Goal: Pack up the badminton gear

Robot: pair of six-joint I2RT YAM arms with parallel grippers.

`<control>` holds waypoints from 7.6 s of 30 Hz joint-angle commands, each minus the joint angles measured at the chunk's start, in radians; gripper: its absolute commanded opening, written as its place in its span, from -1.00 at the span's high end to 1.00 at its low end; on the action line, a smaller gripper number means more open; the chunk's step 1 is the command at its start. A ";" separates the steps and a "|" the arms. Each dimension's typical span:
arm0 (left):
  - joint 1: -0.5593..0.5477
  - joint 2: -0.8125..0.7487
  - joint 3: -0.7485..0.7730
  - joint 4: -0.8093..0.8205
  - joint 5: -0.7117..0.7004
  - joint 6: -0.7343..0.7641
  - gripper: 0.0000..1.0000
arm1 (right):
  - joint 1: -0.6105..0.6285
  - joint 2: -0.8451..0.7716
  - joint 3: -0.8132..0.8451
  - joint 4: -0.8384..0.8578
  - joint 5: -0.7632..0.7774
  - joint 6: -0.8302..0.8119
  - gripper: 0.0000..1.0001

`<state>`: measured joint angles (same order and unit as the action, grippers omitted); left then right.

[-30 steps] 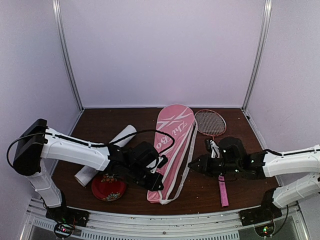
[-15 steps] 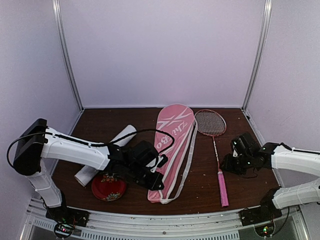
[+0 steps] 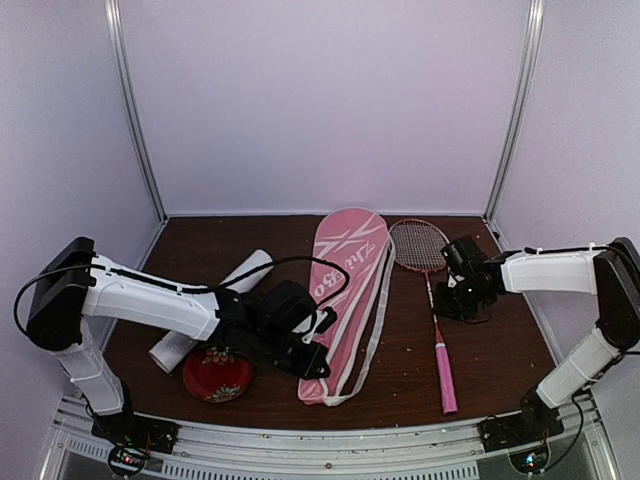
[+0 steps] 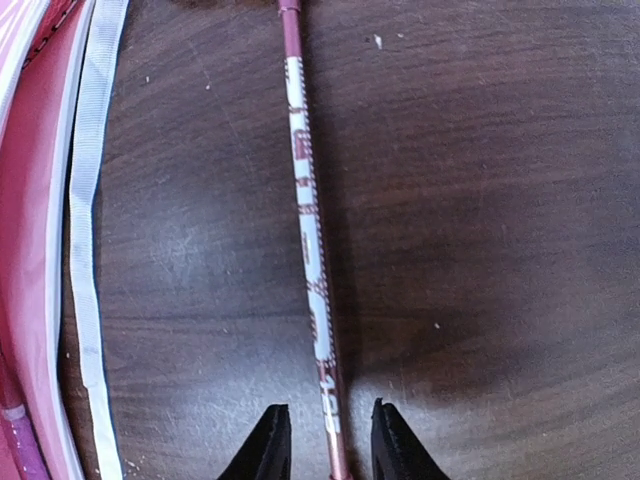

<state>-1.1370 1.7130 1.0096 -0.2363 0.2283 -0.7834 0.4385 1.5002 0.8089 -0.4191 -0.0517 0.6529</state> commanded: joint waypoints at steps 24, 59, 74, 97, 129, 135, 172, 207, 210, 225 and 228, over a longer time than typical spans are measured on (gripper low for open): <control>0.023 -0.010 -0.016 0.084 0.014 0.008 1.00 | 0.000 0.012 0.034 0.009 -0.083 -0.010 1.00; 0.026 -0.114 -0.009 0.083 -0.006 -0.012 1.00 | 0.532 -0.416 -0.147 -0.268 0.048 0.212 1.00; 0.026 -0.114 -0.015 0.096 0.022 0.018 1.00 | 0.556 -0.149 0.040 -0.106 0.069 0.182 1.00; 0.031 -0.076 -0.082 0.138 0.077 0.047 1.00 | 0.408 0.198 0.249 0.203 -0.063 0.193 1.00; 0.094 -0.057 -0.120 0.138 0.168 0.126 1.00 | 0.294 0.252 0.187 0.588 -0.266 0.306 -0.01; 0.094 -0.060 -0.123 0.144 0.175 0.129 1.00 | 0.324 0.063 -0.006 0.530 -0.371 0.200 -0.07; 0.060 -0.066 -0.102 0.107 0.249 0.159 1.00 | 1.042 0.020 -0.202 0.432 0.296 -0.312 0.28; 0.025 -0.058 -0.053 0.084 0.274 0.187 1.00 | 1.034 0.090 -0.038 0.538 0.449 -0.367 0.77; 0.021 -0.068 -0.043 0.084 0.285 0.186 1.00 | 1.033 0.127 -0.042 0.558 0.440 -0.364 0.83; 0.010 -0.069 -0.053 0.167 0.361 0.140 1.00 | 1.033 0.112 -0.072 0.734 0.439 -0.393 1.00; 0.010 -0.069 -0.059 0.169 0.361 0.140 1.00 | 1.033 0.150 -0.044 0.716 0.421 -0.400 1.00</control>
<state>-1.0863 1.6703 0.9413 -0.1658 0.4397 -0.6449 1.4860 1.6348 0.7280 0.1734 0.3119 0.2676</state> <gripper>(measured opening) 0.018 0.016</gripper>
